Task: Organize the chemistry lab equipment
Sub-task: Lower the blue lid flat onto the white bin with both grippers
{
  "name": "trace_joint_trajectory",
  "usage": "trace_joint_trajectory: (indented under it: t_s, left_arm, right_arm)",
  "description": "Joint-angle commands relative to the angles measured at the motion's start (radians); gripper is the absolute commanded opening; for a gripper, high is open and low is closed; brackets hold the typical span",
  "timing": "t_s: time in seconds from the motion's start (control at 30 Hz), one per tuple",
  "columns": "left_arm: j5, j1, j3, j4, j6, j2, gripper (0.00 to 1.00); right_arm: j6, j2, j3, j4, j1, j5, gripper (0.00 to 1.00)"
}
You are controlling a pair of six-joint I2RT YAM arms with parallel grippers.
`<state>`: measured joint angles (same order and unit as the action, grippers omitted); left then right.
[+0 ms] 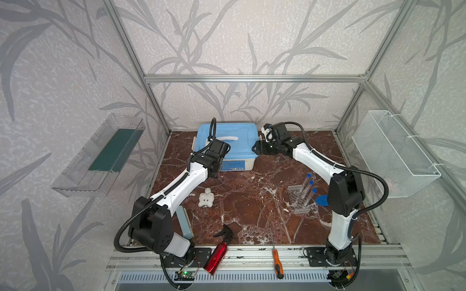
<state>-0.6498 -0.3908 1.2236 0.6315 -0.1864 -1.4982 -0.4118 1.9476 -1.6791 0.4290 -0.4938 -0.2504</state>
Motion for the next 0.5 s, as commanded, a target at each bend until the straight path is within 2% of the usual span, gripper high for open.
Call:
trace_joint_trajectory:
  t_s: [0.0, 0.17, 0.3, 0.4, 0.47]
  left_arm:
    - [0.036, 0.029, 0.044, -0.009, -0.006, -0.003, 0.85]
    - [0.241, 0.024, 0.011, -0.009, -0.065, 0.129, 0.84]
    - [0.415, 0.073, 0.020, -0.025, -0.120, 0.243, 0.82]
    - [0.540, 0.146, 0.048, -0.076, -0.156, 0.245, 0.82]
    - [0.576, 0.190, 0.089, -0.082, -0.169, 0.180, 0.82]
  right_arm:
    - [0.036, 0.064, -0.048, 0.105, -0.005, 0.043, 0.71]
    - [0.047, 0.108, -0.105, 0.136, 0.002, 0.053, 0.71]
    - [0.050, 0.128, -0.105, 0.143, 0.008, 0.050, 0.71]
    - [0.055, 0.129, -0.103, 0.153, 0.010, 0.055, 0.71]
    - [0.057, 0.121, -0.101, 0.158, 0.021, 0.064, 0.69]
